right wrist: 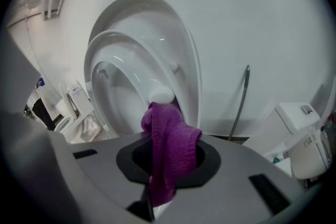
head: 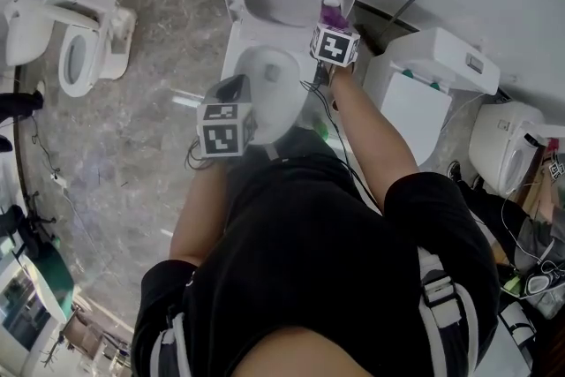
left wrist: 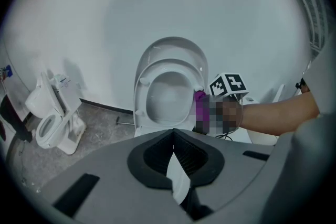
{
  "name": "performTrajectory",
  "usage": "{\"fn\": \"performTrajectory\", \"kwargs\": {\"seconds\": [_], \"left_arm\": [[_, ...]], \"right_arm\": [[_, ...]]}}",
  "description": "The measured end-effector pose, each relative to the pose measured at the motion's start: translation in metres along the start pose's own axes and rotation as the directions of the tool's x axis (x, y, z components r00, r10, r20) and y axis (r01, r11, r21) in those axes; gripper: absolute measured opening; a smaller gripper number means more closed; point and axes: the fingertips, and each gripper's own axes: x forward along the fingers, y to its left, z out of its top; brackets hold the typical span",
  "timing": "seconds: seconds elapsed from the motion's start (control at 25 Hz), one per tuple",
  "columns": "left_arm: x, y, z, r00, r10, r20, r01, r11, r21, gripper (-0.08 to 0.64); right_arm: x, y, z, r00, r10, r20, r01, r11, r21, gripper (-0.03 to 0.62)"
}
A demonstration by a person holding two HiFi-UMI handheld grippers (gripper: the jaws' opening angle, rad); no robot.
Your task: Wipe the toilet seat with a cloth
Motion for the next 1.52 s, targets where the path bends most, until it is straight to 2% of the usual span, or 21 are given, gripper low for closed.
{"fn": "performTrajectory", "kwargs": {"seconds": [0.24,0.32,0.68,0.84,0.92,1.28,1.52], "left_arm": [[-0.007,-0.002,0.002,1.0,0.003,0.013,-0.003,1.0,0.003,0.008],[-0.009,-0.001,0.002,1.0,0.009,0.015,-0.009,1.0,0.0,0.008],[-0.027,0.011,-0.003,0.998,0.049,0.03,-0.048,0.998,-0.034,0.008],[-0.037,0.021,-0.007,0.998,0.063,0.026,-0.062,0.997,-0.038,0.008],[-0.041,0.027,-0.006,0.997,0.07,0.03,-0.068,0.997,-0.038,0.008],[-0.058,0.053,0.011,0.994,0.09,0.065,-0.088,0.996,-0.029,0.008],[-0.066,0.076,0.012,0.994,0.091,0.068,-0.089,0.996,-0.031,0.008]], "right_arm": [[-0.031,0.016,0.023,0.993,0.068,0.092,-0.069,0.998,0.01,0.054],[-0.033,0.016,0.034,0.993,0.069,0.091,-0.071,0.997,0.021,0.054],[-0.025,0.019,0.053,0.999,0.023,0.029,-0.024,0.999,0.031,0.054],[-0.024,0.038,0.078,0.997,0.044,0.068,-0.041,0.998,-0.04,0.054],[-0.02,0.045,0.09,0.997,0.043,0.063,-0.041,0.999,-0.029,0.054],[-0.022,0.049,0.093,0.997,-0.038,0.063,0.043,0.996,-0.079,0.054],[-0.029,0.076,0.114,0.991,-0.046,0.127,0.063,0.99,-0.127,0.054]]}}
